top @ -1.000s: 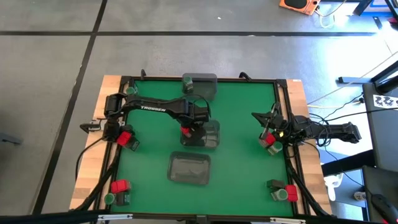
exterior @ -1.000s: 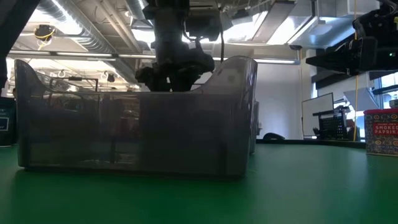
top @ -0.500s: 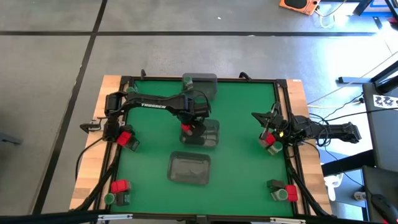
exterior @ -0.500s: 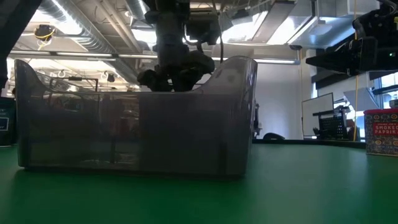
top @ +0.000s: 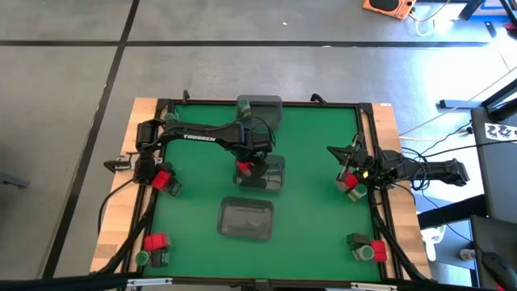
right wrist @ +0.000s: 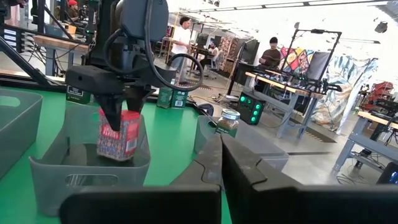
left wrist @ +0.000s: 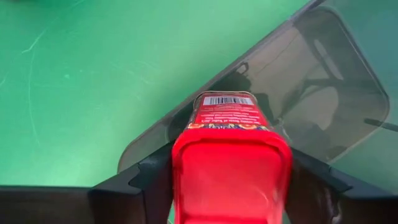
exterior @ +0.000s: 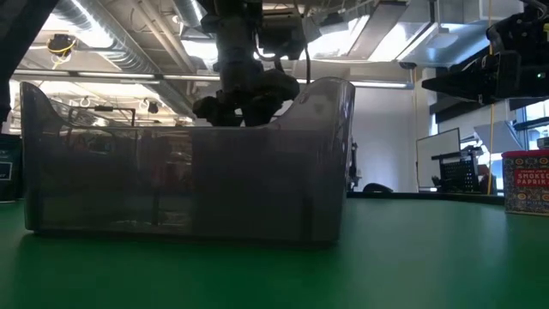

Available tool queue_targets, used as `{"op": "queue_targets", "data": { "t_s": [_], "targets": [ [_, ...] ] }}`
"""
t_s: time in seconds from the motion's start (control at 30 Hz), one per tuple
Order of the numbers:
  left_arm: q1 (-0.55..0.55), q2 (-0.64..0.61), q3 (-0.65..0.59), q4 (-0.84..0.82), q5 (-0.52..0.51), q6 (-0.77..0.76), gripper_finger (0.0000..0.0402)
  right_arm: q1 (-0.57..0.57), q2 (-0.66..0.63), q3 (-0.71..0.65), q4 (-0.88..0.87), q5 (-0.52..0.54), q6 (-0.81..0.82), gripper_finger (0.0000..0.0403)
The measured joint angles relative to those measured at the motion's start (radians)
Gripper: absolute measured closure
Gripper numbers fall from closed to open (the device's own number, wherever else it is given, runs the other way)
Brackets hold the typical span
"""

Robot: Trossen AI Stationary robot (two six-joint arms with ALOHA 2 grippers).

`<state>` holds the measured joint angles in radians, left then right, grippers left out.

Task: Sort spices by type
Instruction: Put the red seasoning can into the middle gray bin

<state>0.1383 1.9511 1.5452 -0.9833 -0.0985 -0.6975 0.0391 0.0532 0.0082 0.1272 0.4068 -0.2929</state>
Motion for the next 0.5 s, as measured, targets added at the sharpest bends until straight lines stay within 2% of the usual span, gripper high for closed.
{"op": "queue_targets", "data": {
  "t_s": [0.13, 0.23, 0.37, 0.5],
  "targets": [
    [0.000, 0.000, 0.000, 0.000, -0.003, 0.007, 0.0111, 0.000, 0.000, 0.000, -0.002, 0.000, 0.000, 0.0397],
    [0.002, -0.001, 0.000, 0.000, 0.039, -0.001, 0.0089, 0.000, 0.000, 0.000, -0.006, 0.000, 0.000, 0.0397],
    [0.005, -0.002, 0.024, -0.008, 0.101, 0.020, 0.0081, 0.000, 0.000, 0.000, -0.005, 0.000, 0.000, 0.0397],
    [-0.002, -0.003, 0.061, -0.032, 0.103, 0.065, 0.0084, 0.000, 0.000, 0.000, -0.005, 0.000, 0.000, 0.0397]
  ]
}}
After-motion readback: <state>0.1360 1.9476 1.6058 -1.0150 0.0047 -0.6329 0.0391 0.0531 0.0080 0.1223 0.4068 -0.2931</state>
